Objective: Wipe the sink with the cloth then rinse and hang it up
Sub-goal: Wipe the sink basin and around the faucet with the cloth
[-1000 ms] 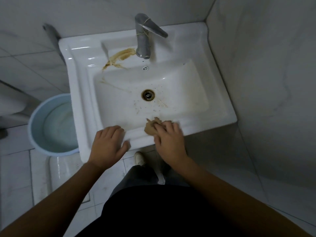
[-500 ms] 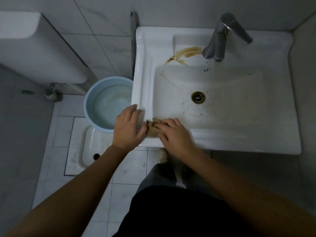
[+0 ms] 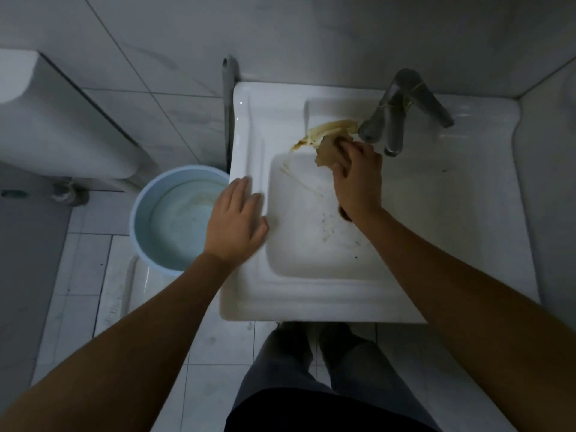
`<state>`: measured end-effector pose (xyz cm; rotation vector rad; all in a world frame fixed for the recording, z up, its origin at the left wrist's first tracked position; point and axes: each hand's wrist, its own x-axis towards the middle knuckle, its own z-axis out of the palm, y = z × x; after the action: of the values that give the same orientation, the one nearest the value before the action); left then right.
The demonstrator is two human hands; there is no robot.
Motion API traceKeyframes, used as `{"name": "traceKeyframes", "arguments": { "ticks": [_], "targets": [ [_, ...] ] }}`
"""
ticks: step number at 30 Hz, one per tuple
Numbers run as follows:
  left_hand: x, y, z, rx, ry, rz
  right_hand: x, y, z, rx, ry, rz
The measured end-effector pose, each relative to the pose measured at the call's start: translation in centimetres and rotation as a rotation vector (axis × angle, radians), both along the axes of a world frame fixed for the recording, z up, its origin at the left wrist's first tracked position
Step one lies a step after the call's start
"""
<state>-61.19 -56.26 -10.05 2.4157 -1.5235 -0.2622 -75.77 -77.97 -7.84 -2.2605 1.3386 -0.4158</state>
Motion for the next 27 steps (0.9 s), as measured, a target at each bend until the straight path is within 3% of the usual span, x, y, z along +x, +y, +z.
{"name": "traceKeyframes", "arguments": {
  "ticks": [9,14,20,27],
  "targets": [
    [0.2,-0.2,-0.8,-0.070,0.019,0.024,4.1,-3.4,-2.9,-0.011,-0.097,-0.152],
    [0.2,-0.2,-0.6,-0.064,0.023,0.027,2.5,-2.1,-2.9,-0.240,0.042,-0.071],
    [0.2,-0.4,-0.7,-0.074,0.015,0.022,2.6,-4.0,-3.3,-0.175,0.337,0.121],
    [0.2,-0.3,-0.9,-0.098,0.003,0.013,5.8,-4.1,-3.2,-0.135,0.277,-0.055]
  ]
}}
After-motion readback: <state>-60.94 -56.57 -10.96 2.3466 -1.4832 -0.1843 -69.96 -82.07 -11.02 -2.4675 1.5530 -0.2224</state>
